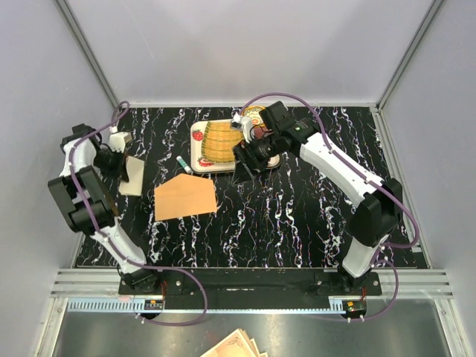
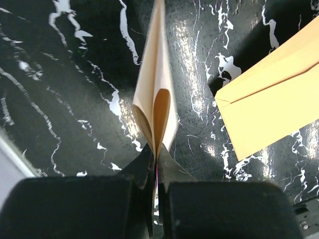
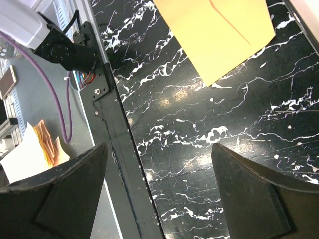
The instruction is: Place the letter into the envelope and seal it
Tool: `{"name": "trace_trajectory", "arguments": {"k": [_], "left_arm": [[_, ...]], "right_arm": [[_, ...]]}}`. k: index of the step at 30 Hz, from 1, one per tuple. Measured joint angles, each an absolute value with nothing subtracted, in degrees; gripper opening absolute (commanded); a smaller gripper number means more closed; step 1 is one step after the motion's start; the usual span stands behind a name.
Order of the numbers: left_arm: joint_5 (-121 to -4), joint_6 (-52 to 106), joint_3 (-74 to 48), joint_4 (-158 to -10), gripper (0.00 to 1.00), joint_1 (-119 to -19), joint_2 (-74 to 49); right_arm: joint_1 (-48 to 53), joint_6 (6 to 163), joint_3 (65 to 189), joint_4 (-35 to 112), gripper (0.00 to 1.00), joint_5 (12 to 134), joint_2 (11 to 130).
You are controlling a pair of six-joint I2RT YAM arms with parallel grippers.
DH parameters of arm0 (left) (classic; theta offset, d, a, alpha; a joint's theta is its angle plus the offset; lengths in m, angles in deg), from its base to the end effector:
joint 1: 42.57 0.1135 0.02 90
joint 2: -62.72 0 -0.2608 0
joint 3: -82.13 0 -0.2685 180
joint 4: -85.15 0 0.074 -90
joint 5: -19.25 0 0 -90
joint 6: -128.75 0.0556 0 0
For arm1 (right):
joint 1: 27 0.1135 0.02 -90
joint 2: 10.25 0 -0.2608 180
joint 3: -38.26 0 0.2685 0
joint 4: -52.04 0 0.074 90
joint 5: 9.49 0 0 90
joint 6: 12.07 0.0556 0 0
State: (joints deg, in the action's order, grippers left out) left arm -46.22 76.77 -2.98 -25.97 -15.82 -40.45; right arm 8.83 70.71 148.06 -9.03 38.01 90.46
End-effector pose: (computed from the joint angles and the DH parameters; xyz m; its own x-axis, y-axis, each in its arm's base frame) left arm 0.3433 0.1472 0.2073 -0.8874 0.1802 -0.4244 0.2786 0.9430 -0.1820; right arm 0.3059 0.2672 0.3216 -0.5370 -0.5020 -0.6779 -0.8431 0.2934 0.4506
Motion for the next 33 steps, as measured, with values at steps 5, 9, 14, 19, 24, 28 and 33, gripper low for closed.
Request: {"name": "trace_trajectory", "arguments": {"k": [5, 9, 14, 19, 24, 28, 33], "left_arm": [[-45.96, 80.38, 0.24, -20.61, 0.00, -16.06, -48.59], [-45.89, 82.52, 0.85, -16.02, 0.00, -16.15, -53.28], [-45.89, 84.94, 1.24, -14.32, 0.00, -17.18, -55.38], [-45.87, 87.96, -3.70, -14.71, 0.00, -23.41, -52.06], [-44.88, 88.94, -9.14, -15.10, 0.00, -32.20, -45.59], [-43.35, 88.57, -11.26, -15.52, 0.00, -38.47, -41.50], [-40.05, 87.30, -11.48, -16.26, 0.00, -49.05, -39.95]], "right_arm": [[8.66, 70.45, 147.21, -9.14, 0.91, 36.22, 90.11], [8.06, 70.32, 146.07, -9.21, 0.91, 35.74, 89.54], [6.95, 70.01, 145.00, -9.75, 0.92, 35.48, 88.55], [5.94, 69.14, 143.45, -10.04, 0.91, 35.52, 87.24], [4.87, 67.04, 140.41, -10.24, 0.91, 36.40, 85.95], [4.37, 63.08, 137.92, -10.45, 0.92, 37.84, 85.12], [4.22, 55.02, 136.43, -10.61, 0.92, 39.43, 84.84]]}}
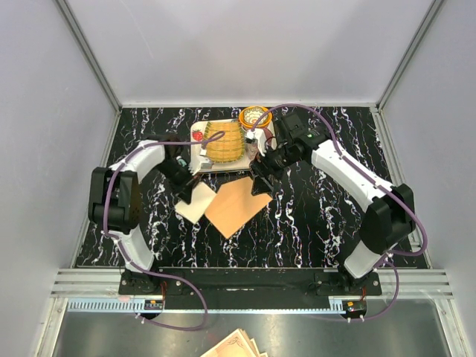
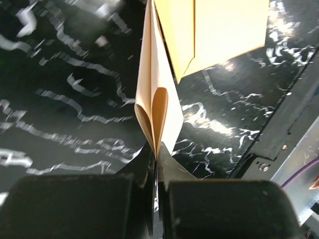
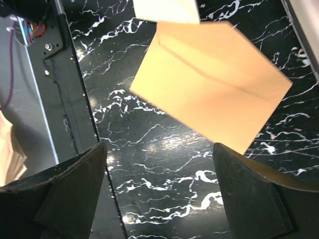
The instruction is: Place the letter into the envelope and seal it
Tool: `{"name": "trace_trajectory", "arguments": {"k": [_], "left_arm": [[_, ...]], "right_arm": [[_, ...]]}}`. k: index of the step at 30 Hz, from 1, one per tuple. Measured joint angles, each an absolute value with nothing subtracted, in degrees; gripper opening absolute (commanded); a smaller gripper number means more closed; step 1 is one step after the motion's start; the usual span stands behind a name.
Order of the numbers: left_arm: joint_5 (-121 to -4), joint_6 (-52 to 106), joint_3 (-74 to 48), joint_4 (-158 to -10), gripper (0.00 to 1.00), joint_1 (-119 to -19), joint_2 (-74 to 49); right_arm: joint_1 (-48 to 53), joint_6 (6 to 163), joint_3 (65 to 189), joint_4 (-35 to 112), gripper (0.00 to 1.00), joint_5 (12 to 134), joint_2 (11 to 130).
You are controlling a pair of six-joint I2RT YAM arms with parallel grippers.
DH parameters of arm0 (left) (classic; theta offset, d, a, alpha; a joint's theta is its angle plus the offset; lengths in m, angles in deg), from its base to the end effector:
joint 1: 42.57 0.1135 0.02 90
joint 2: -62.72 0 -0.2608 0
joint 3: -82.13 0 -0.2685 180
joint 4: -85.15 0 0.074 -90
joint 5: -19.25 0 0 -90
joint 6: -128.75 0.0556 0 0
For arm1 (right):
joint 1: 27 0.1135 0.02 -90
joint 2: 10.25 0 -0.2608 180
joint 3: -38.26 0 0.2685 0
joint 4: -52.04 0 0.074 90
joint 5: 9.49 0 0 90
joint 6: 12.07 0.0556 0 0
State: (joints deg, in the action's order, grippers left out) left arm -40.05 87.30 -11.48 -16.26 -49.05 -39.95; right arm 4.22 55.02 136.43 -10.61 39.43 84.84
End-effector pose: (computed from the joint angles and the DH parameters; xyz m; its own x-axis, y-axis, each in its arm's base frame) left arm 0.3193 -0.0648 0.1713 -0.6149 0.7185 -0.3251 0.7778 0.4845 -0.4004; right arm 0.2974 0.2230 0.2878 -0.4163 -0.5955 -0.6871 -0.9091 0.2609 0.3247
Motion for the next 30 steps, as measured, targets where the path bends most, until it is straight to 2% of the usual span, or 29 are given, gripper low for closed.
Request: {"name": "trace_trajectory", "arguments": {"k": [5, 10, 15, 30], "left_arm": [[-34.50, 86.28, -11.46, -15.56, 0.00, -50.99, -39.95], [-25.89, 86.54, -10.54, -13.57, 0.00, -37.46, -38.01], [-21.61, 88.44, -10.25, -10.14, 0.00, -27.41, -32.85], [-12.49, 94.71, -11.68, -5.01, 0.00, -23.26, -29.24]], "right_arm": [[4.20, 45.90, 136.39, -10.54, 0.92, 39.26, 84.90], [4.17, 35.08, 136.69, -10.72, 0.93, 36.33, 86.76], [6.08, 23.61, 142.44, -13.21, 0.93, 34.30, 94.61], [13.94, 8.75, 155.49, -16.40, 0.92, 39.87, 115.28]]}}
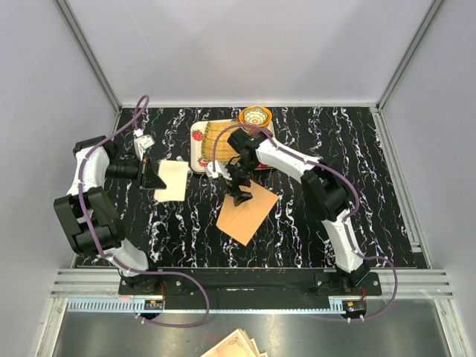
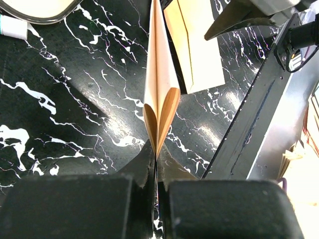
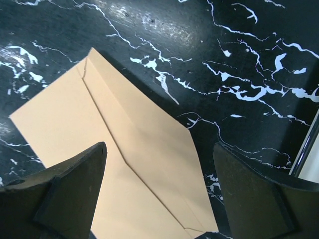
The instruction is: Place the letter into the envelope and seal it
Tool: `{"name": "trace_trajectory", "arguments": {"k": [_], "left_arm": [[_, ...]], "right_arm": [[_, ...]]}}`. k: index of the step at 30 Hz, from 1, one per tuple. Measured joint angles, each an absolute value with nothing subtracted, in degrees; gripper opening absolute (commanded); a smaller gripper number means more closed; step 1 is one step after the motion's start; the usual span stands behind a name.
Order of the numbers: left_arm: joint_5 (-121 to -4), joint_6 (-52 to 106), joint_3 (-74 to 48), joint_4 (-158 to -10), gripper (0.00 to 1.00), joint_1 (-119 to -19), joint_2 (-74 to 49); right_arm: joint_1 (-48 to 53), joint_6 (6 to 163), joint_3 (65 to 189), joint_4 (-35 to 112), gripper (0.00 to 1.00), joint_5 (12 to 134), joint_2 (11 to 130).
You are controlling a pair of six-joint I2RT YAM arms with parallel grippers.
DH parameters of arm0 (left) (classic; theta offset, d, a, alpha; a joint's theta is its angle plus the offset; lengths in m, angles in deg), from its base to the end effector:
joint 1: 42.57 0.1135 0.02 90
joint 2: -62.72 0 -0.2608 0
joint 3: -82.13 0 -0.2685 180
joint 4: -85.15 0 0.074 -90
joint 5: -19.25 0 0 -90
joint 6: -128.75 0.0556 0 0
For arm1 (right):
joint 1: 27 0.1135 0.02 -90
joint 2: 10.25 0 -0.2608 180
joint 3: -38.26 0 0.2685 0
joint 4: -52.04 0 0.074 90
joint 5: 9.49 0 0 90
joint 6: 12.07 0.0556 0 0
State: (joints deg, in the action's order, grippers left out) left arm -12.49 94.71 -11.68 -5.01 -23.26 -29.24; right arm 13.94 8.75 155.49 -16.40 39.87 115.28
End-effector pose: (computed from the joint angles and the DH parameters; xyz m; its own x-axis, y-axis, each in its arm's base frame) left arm 0.2855 0.0499 0.2444 -0.7349 0.2044 -0.6466 0.6370 0.5352 -0.5548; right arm 0.3267 0.3313 0.1739 0.3089 -0.6710 -0.6741 -0.9041 -0.4272 0.0109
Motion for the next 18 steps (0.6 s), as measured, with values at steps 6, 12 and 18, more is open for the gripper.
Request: {"name": "trace_trajectory", "arguments": {"k": [6, 12, 18], "left_arm": [[-11.33, 97.42, -12.37, -4.92, 0.00, -22.12, -29.24], [-10.94, 98.87, -12.48, -4.87, 0.00, -21.66, -29.24], [-10.92, 100.55, -12.48, -4.85, 0.00, -21.22, -29.11]], "right_arm": [[14.21, 7.22, 159.47, -17.73, 0.86, 41.90, 120.07], [14.21, 6.10, 161.33, -19.63, 0.47, 42.45, 122.56], [14.21, 8.81, 161.70, -21.69, 0.00, 42.76, 122.89]]}}
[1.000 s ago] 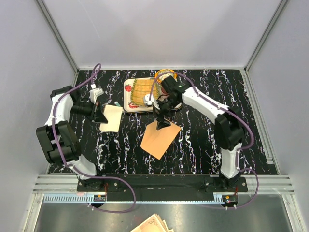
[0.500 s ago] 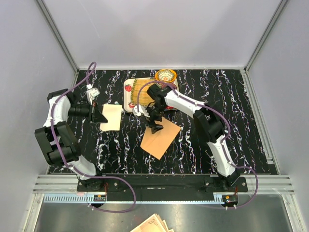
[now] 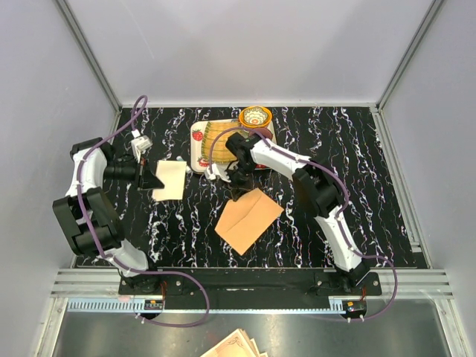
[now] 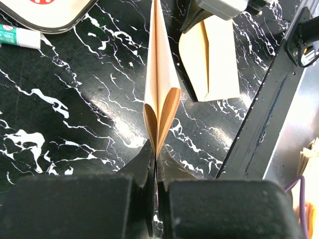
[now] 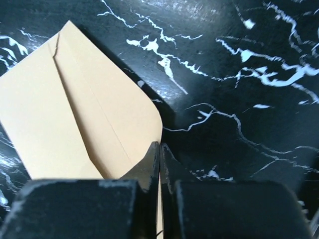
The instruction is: Place the letter into the envelope and seal it
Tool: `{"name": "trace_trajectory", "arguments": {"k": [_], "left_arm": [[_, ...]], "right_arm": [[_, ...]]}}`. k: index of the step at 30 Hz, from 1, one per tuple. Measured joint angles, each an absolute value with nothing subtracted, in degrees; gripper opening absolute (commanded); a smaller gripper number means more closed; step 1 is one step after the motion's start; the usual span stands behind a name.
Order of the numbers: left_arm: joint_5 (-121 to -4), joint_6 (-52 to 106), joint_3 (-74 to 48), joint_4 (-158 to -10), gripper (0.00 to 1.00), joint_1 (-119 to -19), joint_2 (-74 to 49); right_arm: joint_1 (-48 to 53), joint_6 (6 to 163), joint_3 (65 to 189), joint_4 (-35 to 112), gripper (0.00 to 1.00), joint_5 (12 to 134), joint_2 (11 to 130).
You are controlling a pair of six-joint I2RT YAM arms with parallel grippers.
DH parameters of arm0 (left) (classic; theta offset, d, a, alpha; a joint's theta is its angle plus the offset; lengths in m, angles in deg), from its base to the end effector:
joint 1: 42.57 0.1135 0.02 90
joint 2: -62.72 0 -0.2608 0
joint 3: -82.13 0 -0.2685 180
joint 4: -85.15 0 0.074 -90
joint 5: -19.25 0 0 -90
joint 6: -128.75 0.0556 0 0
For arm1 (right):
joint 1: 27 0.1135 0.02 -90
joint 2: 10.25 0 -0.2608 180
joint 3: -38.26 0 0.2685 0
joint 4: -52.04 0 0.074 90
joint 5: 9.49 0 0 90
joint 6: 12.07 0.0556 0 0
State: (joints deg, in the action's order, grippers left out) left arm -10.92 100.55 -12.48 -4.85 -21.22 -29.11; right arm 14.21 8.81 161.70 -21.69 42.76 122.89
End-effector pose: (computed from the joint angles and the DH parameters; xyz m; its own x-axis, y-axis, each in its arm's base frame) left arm 0.2817 0.0585 0.2428 -0.6782 0.2105 -0.7041 0.6865 0.5233 -0.5048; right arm 0.3360 0.3395 0.1414 0.2696 -0.7459 -0.6090 -0.9027 -0.4160 0.1099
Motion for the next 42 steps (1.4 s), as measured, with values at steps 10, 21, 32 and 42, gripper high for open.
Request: {"name": "trace_trajectory", "arguments": {"k": [10, 21, 32, 42], "left_arm": [[-14.55, 111.00, -13.29, -5.51, 0.00, -25.16, -17.59], [-27.03, 110.14, -15.00, -7.34, 0.00, -66.23, -1.88], [-49.39, 95.72, -14.06, -29.27, 0.00, -89.31, -11.73], [-59.88, 90.28, -14.10, -39.76, 0.00, -91.76, -14.38]], "right_arm": [[10.78, 27.17, 152.54, -23.46, 0.00, 42.95, 112.16], [4.50, 44.68, 144.19, -16.53, 0.00, 40.13, 97.03], [4.90, 54.38, 137.28, -9.38, 0.00, 37.38, 90.96], [4.90, 59.28, 133.20, -5.25, 0.00, 34.47, 86.78]]}}
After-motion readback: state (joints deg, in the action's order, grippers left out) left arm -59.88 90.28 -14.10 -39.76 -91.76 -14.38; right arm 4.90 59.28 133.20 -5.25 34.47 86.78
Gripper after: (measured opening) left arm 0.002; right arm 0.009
